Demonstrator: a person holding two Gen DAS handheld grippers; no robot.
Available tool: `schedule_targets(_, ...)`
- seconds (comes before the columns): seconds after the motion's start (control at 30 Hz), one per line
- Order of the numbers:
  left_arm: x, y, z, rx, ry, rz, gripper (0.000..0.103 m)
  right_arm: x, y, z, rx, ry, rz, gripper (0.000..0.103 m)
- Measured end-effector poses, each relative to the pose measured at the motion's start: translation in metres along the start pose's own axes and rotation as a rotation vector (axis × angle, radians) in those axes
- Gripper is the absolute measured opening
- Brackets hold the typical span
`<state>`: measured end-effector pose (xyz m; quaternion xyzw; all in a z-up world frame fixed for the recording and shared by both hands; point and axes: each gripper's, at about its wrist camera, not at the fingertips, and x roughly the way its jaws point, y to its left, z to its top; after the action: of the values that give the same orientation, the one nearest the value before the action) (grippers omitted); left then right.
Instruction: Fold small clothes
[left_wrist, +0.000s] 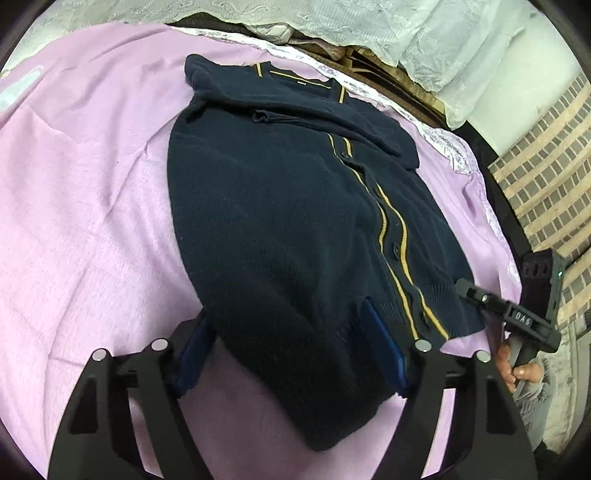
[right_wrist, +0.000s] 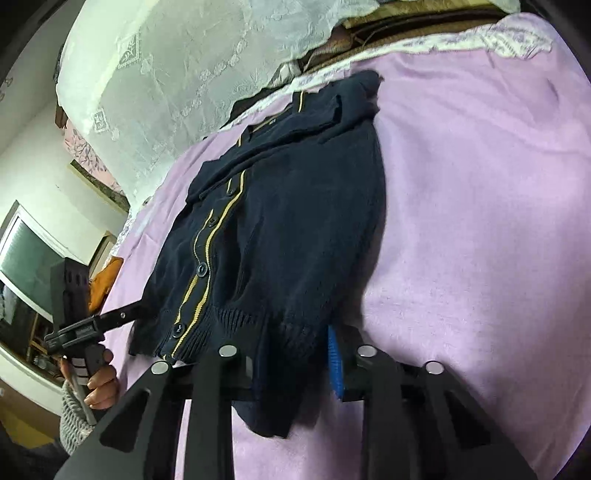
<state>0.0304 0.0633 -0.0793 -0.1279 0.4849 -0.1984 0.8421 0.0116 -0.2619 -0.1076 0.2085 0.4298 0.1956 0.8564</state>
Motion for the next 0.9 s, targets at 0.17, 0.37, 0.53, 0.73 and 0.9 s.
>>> schedule_targets(0.17,0.007,-0.002,0.009,-0.011,-0.004,0.014,0.075,0.003,-0.001,0.001,0.013,-0.004,0.007,0.024)
schedule_targets(0.37,-0.009,0.004,0.001,-0.062,-0.024,-0.098,0.020,-0.002,0.007,-0.003,-0.024,-0.033,-0.018,0.017)
schedule_targets(0.53,0.011,0.021,0.003,-0.138,0.045,-0.156,0.022,0.001,-0.001,-0.001,0.013,-0.012,0.006,0.019)
schedule_targets(0.73,0.010,0.017,0.002,-0.133,0.038,-0.163,0.024,0.004,-0.001,-0.001,0.019,-0.008,0.005,0.020)
schedule_targets(0.9,0.000,0.012,0.002,-0.099,-0.013,-0.123,0.011,-0.004,0.008,-0.003,-0.026,-0.058,-0.014,0.014)
